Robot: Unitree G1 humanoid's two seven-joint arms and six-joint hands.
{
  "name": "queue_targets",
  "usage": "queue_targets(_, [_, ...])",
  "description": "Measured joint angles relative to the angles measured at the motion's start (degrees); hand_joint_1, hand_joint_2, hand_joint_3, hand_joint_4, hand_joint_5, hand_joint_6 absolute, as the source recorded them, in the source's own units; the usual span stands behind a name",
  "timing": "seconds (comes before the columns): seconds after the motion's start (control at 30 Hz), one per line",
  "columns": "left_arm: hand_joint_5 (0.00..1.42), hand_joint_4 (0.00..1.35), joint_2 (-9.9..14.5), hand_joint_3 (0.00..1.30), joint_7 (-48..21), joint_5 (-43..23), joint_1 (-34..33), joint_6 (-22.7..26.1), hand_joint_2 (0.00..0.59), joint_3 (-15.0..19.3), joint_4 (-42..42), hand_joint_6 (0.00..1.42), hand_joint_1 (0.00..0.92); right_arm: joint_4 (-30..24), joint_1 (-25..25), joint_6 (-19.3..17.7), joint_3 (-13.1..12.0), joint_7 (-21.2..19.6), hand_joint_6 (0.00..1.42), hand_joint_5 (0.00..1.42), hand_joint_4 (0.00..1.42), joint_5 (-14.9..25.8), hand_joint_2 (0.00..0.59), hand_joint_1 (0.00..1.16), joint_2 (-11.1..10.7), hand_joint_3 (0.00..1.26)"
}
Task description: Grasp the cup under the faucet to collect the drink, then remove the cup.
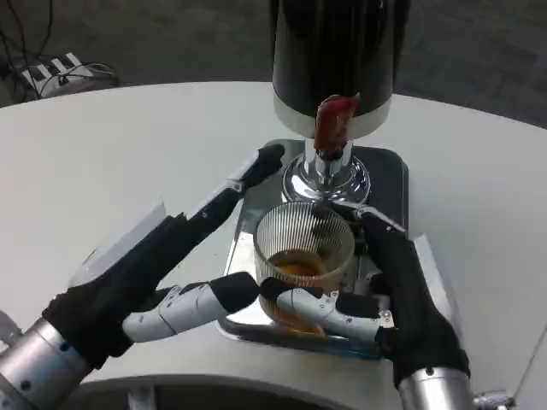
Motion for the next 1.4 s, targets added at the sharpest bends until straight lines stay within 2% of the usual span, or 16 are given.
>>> queue_targets(0.1, [0.0, 0.0, 1.8, 0.0, 0.6, 1.9, 1.11, -3.13, 0.047, 0.56, 2.03, 0.0, 0.0, -3.79, 0.45, 2.08, -1.14, 2.86, 1.41, 1.2, 1.07, -0.21, 0.125, 1.0, -0.83, 0.93])
queue_targets(0.13, [0.0, 0.0, 3.2, 0.0, 0.6, 2.83, 1.77, -5.27, 0.048, 0.57, 3.19, 0.0, 0.0, -5.11, 0.94, 3.24, -1.9, 4.46, 1.41, 1.2, 1.07, -0.2, 0.125, 1.0, -1.11, 0.93])
queue_targets(0.27, [0.0, 0.0, 5.76, 0.0, 1.31, 6.6, 3.32, -9.89, 0.051, 0.66, 5.3, 0.0, 0.0, -6.19, 2.19, 5.03, -3.3, 6.26, 1.41, 1.2, 1.07, -0.23, 0.125, 1.0, -1.61, 0.94])
queue_targets(0.4, [0.0, 0.0, 7.74, 0.0, 3.07, 11.12, 4.29, -14.19, 0.052, 0.66, 7.18, 0.0, 0.0, -9.13, 2.37, 6.03, -4.67, 8.72, 1.41, 1.21, 1.07, -0.89, 0.125, 0.99, -2.62, 0.94])
queue_targets(0.5, [0.0, 0.0, 8.9, 0.0, 4.37, 14.7, 4.65, -15.59, 0.055, 0.65, 7.79, 0.0, 0.0, -10.8, 2.71, 6.23, -5.33, 10.45, 1.41, 1.21, 1.07, -0.94, 0.125, 0.99, -3.46, 0.94])
queue_targets(0.53, [0.0, 0.0, 9.91, 0.0, 5.31, 17.79, 4.7, -15.73, 0.056, 0.63, 7.93, 0.0, 0.0, -11.87, 3.19, 6.67, -5.74, 11.78, 1.41, 1.21, 1.07, -0.9, 0.125, 0.99, -4.16, 0.94])
queue_targets(0.63, [0.0, 0.0, 11.46, 0.0, 7.21, 24.16, 4.68, -15.91, 0.059, 0.37, 7.95, 0.0, 0.0, -12.97, 3.79, 7.64, -6.53, 13.46, 1.41, 1.21, 1.07, -0.85, 0.125, 0.99, -4.5, 0.94])
queue_targets(0.77, [0.0, 0.0, 12.44, 0.0, 8.47, 27.05, 4.65, -15.52, 0.062, 0.15, 7.47, 0.0, 0.0, -15.12, 4.31, 8.14, -7.05, 14.34, 1.42, 1.21, 1.08, -0.69, 0.125, 0.99, -4.41, 0.94])
queue_targets(0.9, [0.0, 0.0, 13.3, 0.0, 9.07, 30.82, 4.73, -12.44, 0.068, 0.12, 4.94, 0.0, 0.0, -16.86, 4.34, 8.98, -7.48, 15.4, 1.42, 1.21, 1.08, -0.58, 0.125, 0.99, -4.37, 0.94])
queue_targets(1.07, [0.0, 0.0, 14.11, 0.0, 9.81, 31.84, 4.86, -11.15, 0.081, -0.27, 3.67, 0.0, 0.0, -17.5, 4.05, 9.54, -7.92, 17.15, 1.42, 1.21, 1.08, -0.78, 0.125, 0.99, -5.12, 0.95])
queue_targets(1.4, [0.0, 0.0, 15.07, 0.0, 9.05, 30.87, 4.76, -6.28, 0.096, -0.53, -1.35, 0.0, 0.0, -19.07, 4.02, 10.8, -8.07, 18.24, 1.42, 1.21, 1.08, -0.9, 0.123, 0.99, -5.12, 0.95])
